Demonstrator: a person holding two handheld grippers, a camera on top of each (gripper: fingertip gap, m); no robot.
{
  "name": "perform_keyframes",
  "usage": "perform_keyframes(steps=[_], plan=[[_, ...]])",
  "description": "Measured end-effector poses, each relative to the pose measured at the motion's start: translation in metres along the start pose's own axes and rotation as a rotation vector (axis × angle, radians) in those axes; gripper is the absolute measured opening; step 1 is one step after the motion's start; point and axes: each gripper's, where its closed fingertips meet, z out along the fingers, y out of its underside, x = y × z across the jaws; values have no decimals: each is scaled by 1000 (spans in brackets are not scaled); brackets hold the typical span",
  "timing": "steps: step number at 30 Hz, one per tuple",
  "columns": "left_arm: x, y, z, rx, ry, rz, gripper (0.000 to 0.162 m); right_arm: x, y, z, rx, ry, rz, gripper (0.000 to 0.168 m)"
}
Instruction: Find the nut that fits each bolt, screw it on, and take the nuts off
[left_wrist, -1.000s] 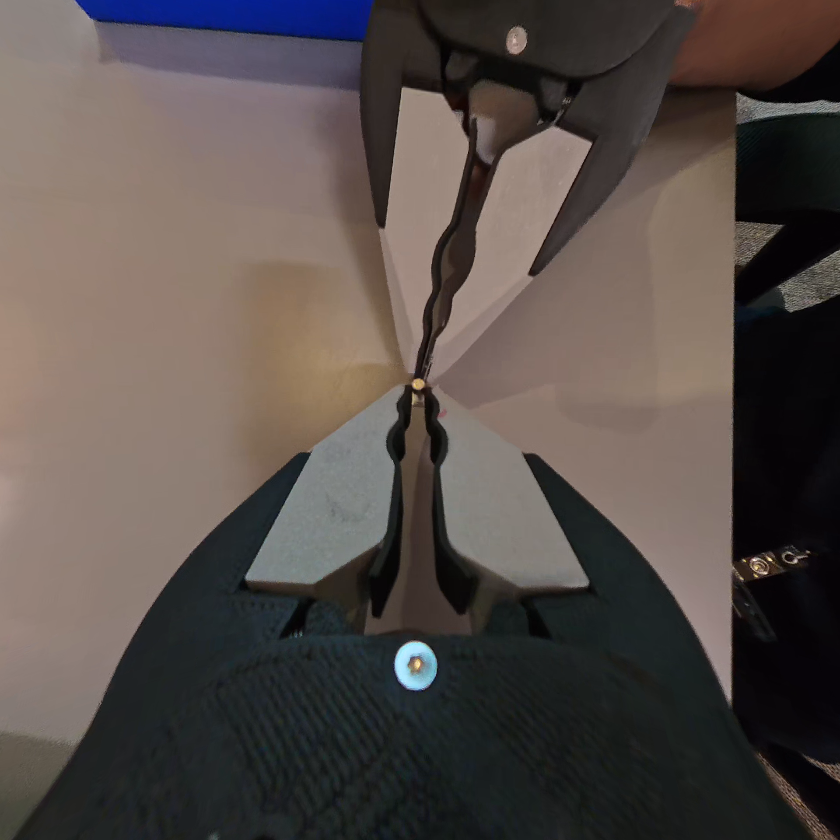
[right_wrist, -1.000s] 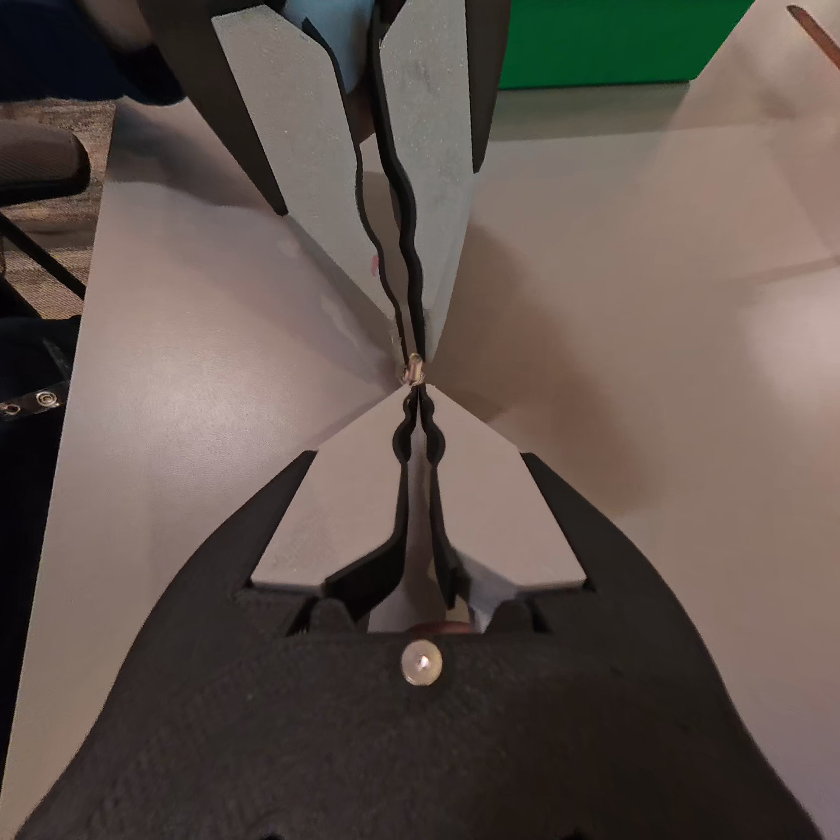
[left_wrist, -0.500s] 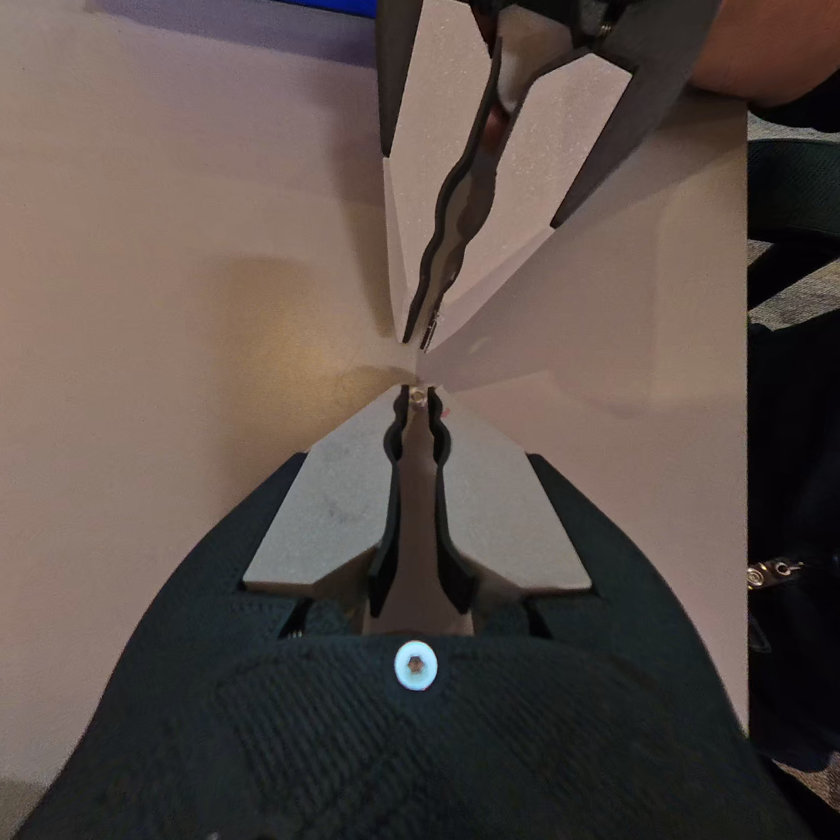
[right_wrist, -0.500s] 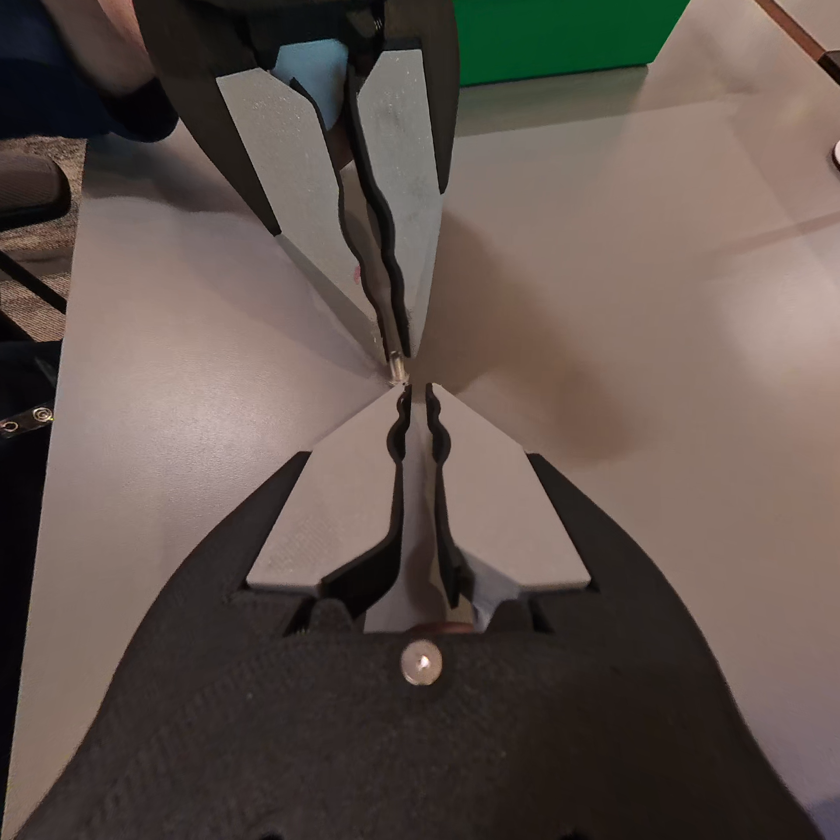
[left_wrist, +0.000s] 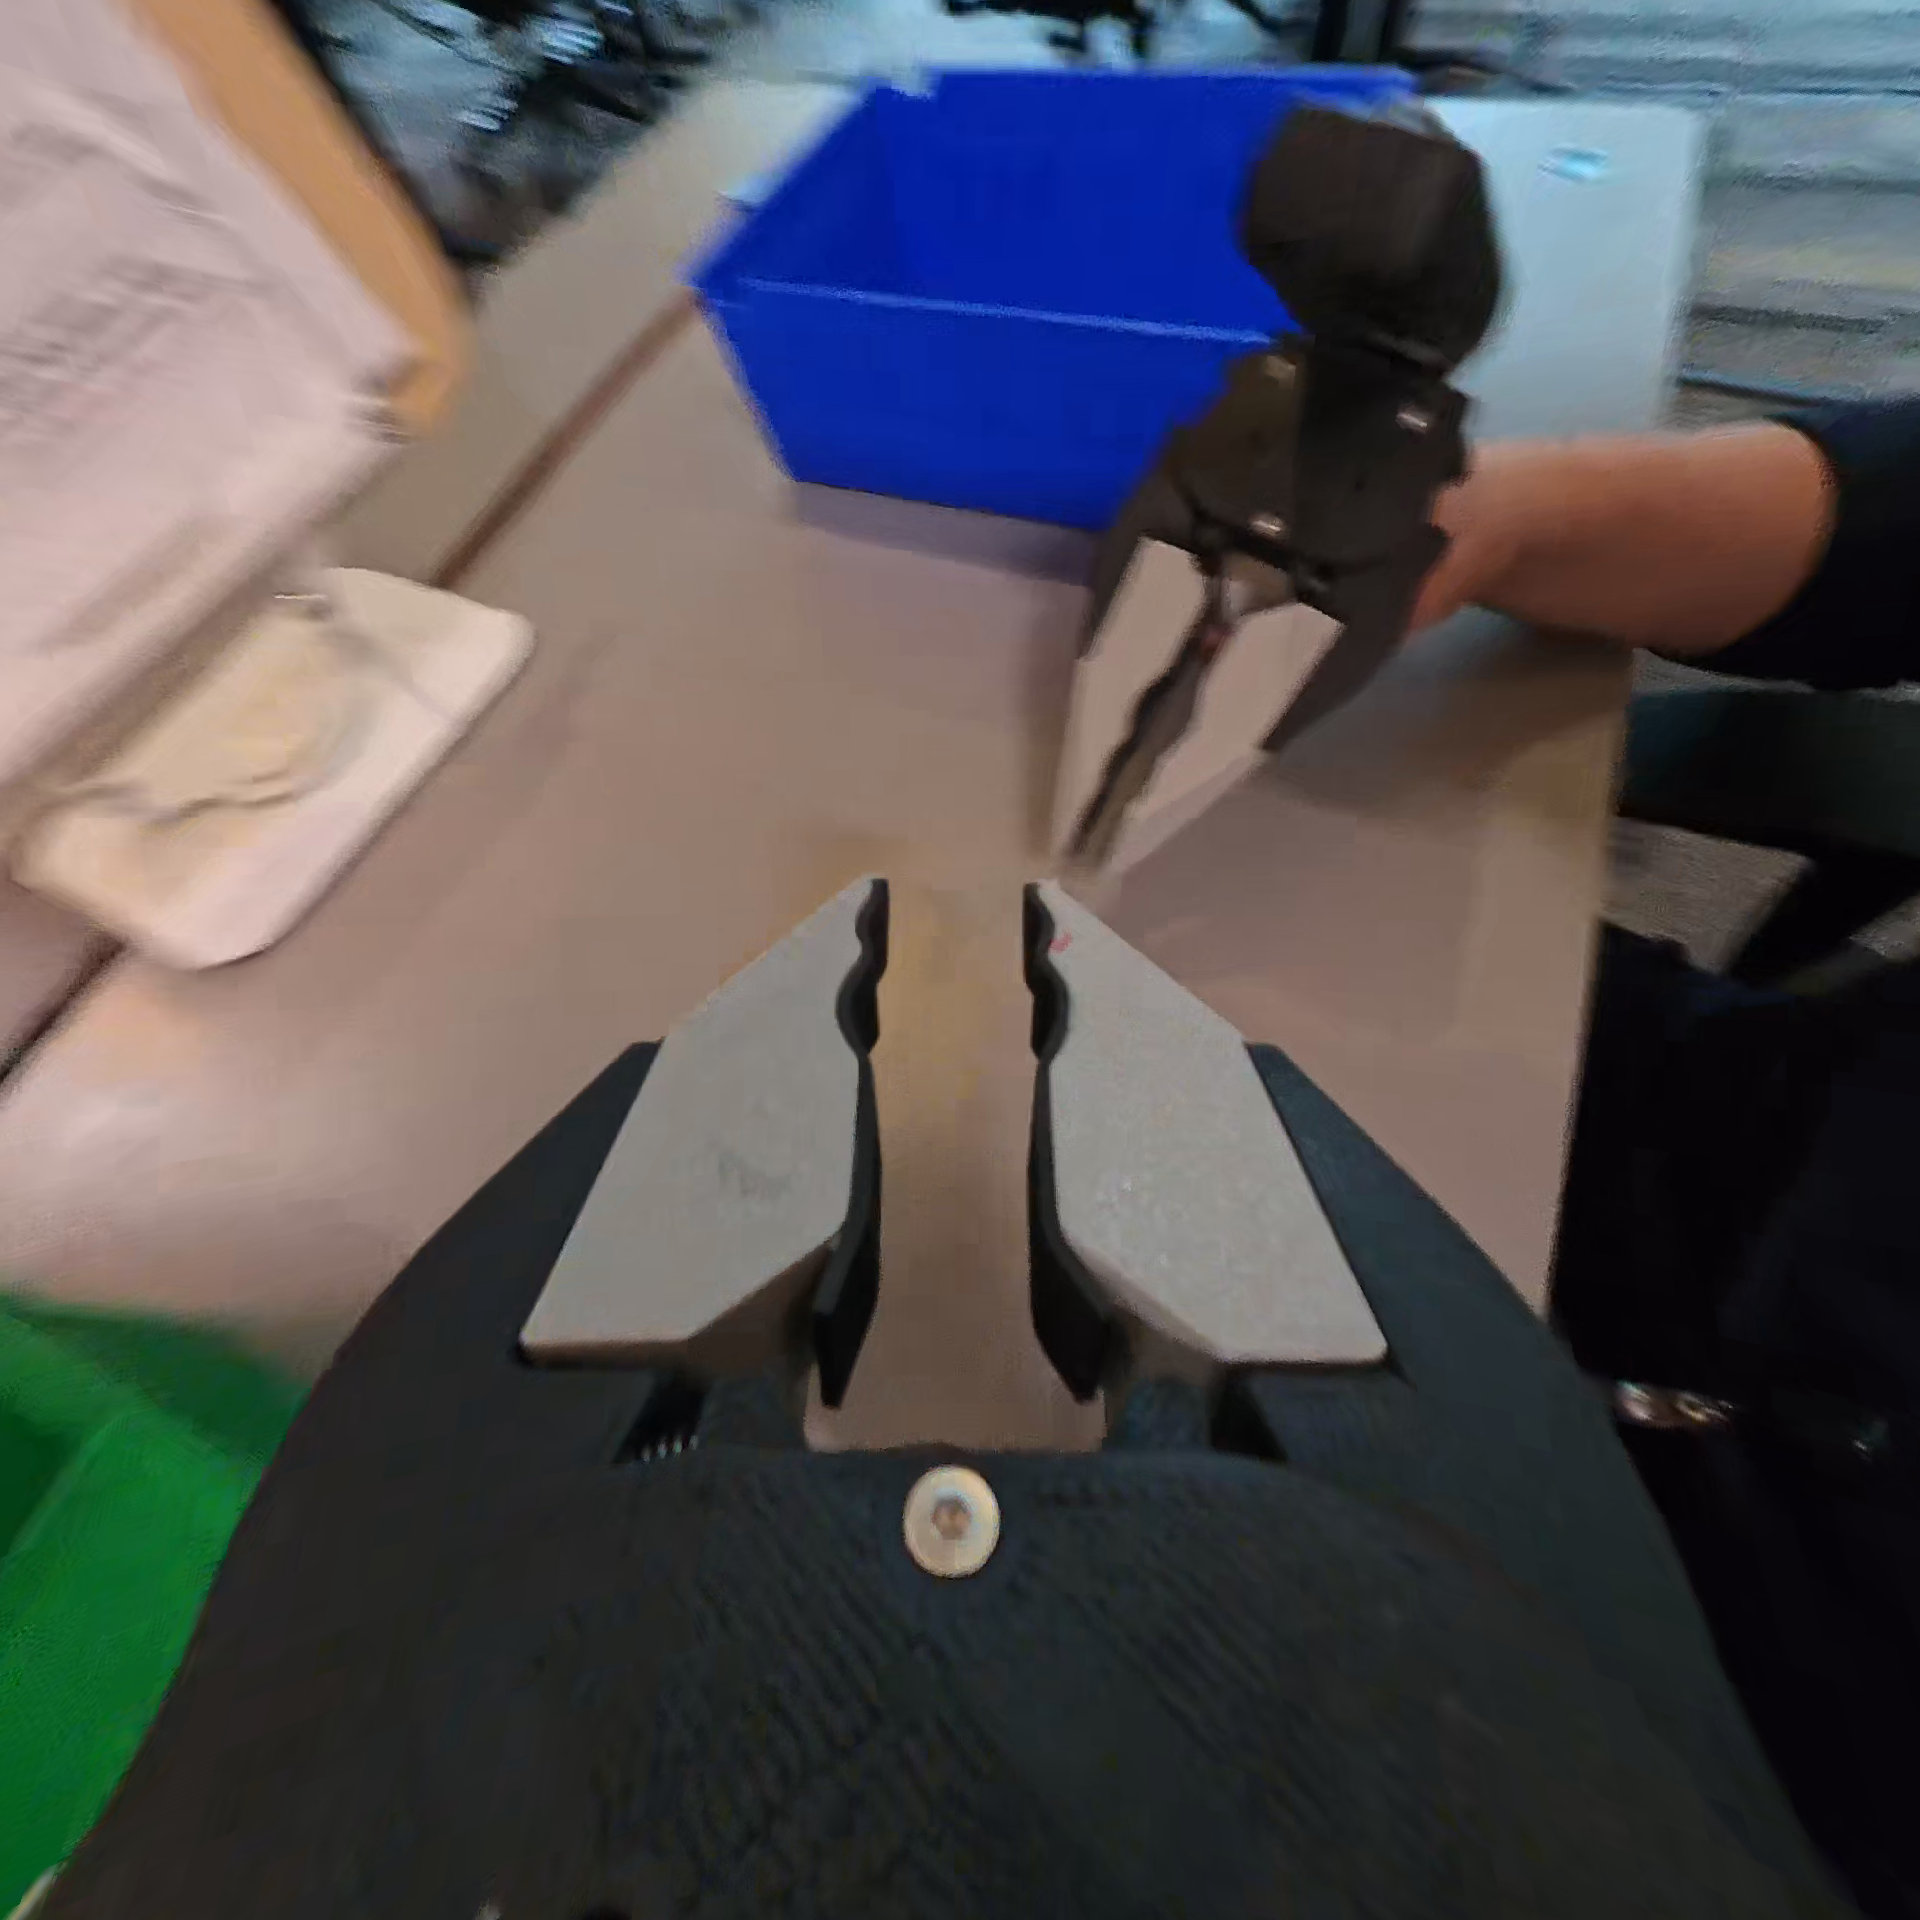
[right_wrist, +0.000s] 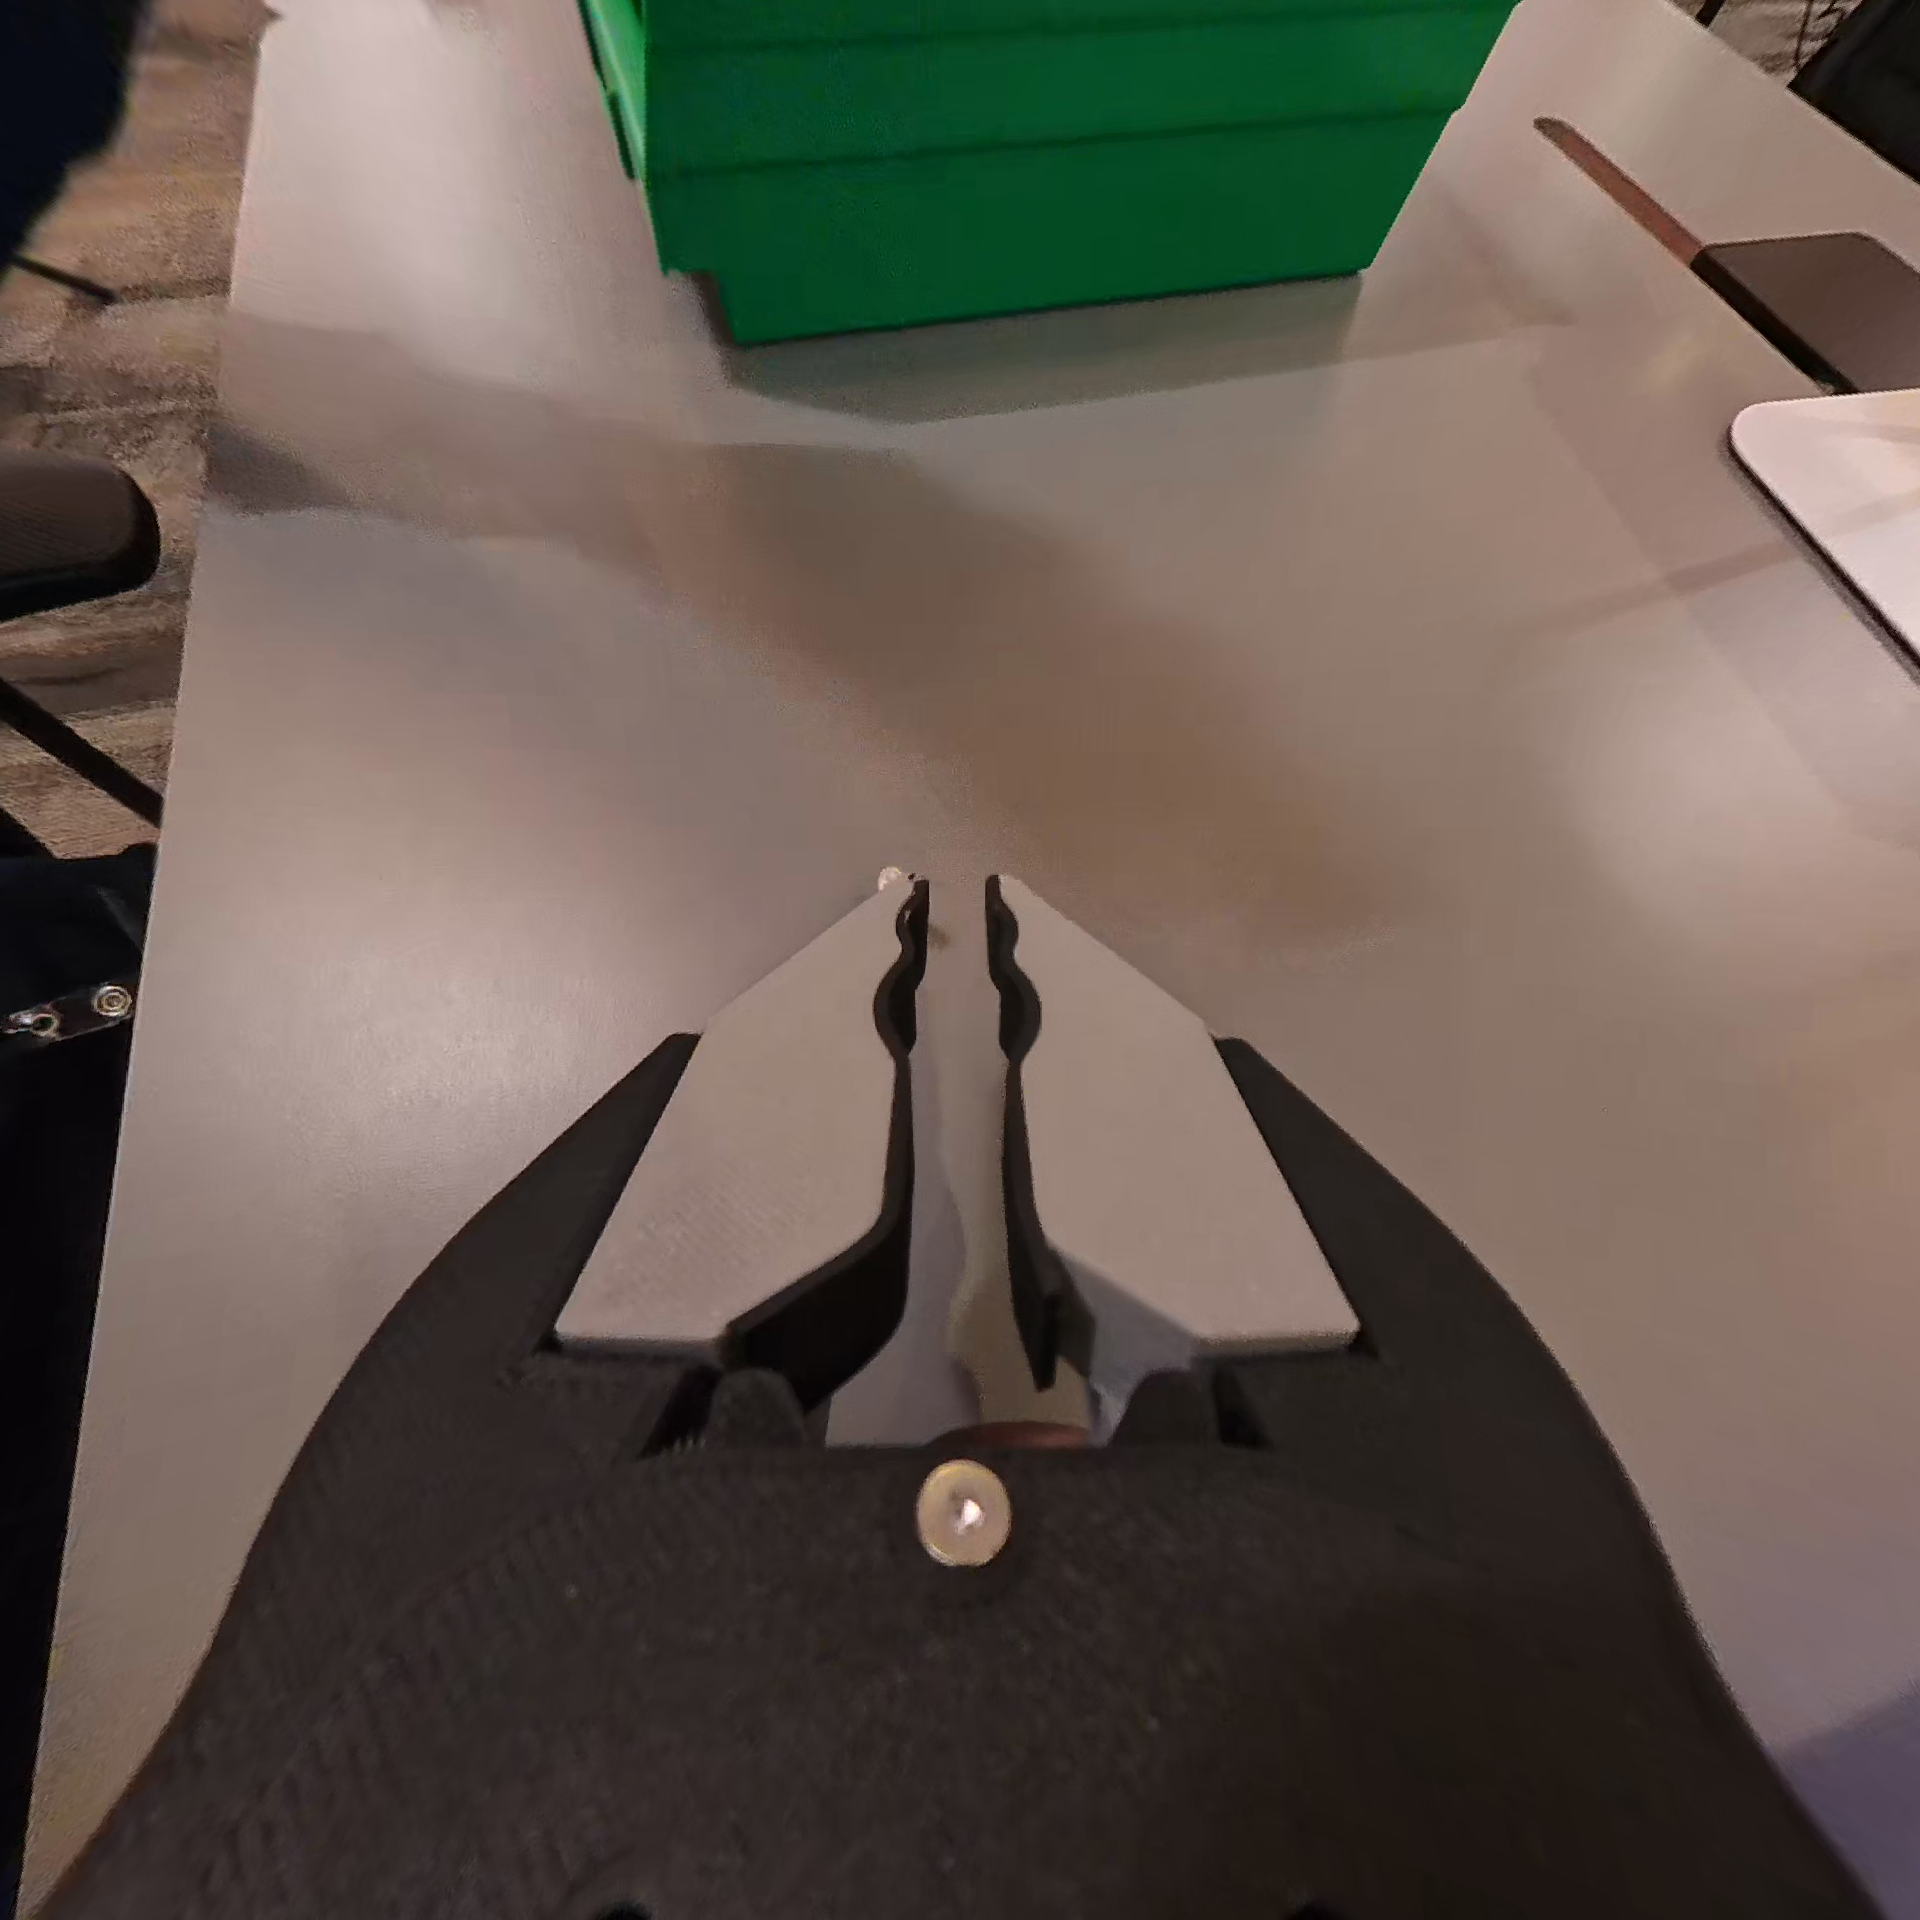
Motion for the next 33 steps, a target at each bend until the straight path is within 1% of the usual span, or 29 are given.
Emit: perform_keyframes(steps=[1,2,3,5,6,7,9,11,12,13,15,16,22,24,26,30,33], plan=[[-22,-3,-22,3,-96,-19,24,1,-1,-1,4,7,-2,8],[-48,1,-44,-21,-202,-50,25,2,-2,-2,8,15,-3,8],[-72,13,-64,-70,-296,-85,28,3,-3,-3,15,23,-4,9],[-115,50,-93,-199,-409,-161,36,4,-6,-4,29,30,-1,9],[-135,71,-101,-256,-443,-201,42,5,-7,-5,35,32,3,9],[-156,92,-107,-307,-470,-243,44,6,-7,-4,37,33,7,9],[-192,132,-110,-380,-485,-345,42,9,-5,-3,32,37,17,10],[-213,159,-103,-401,-450,-470,41,12,-2,-2,24,45,18,12],[-218,163,-97,-381,-421,-518,42,13,-2,-2,29,51,12,12],[-222,161,-91,-328,-402,-544,44,15,-3,-2,40,57,4,12],[-229,145,-81,-175,-397,-532,43,18,-6,-3,74,71,-5,13],[-232,141,-80,-125,-411,-515,42,20,-8,-4,93,80,-6,13],[-233,143,-102,-53,-515,-441,50,44,-6,-4,133,172,16,22],[-234,151,-108,-79,-536,-454,53,53,-5,-1,126,202,19,24],[-235,163,-112,-152,-558,-447,55,61,-5,1,115,229,-1,25],[-245,195,-118,-283,-616,-430,50,66,-2,4,99,226,2,25],[-245,204,-108,-271,-551,-507,49,67,-4,0,122,224,15,25]])
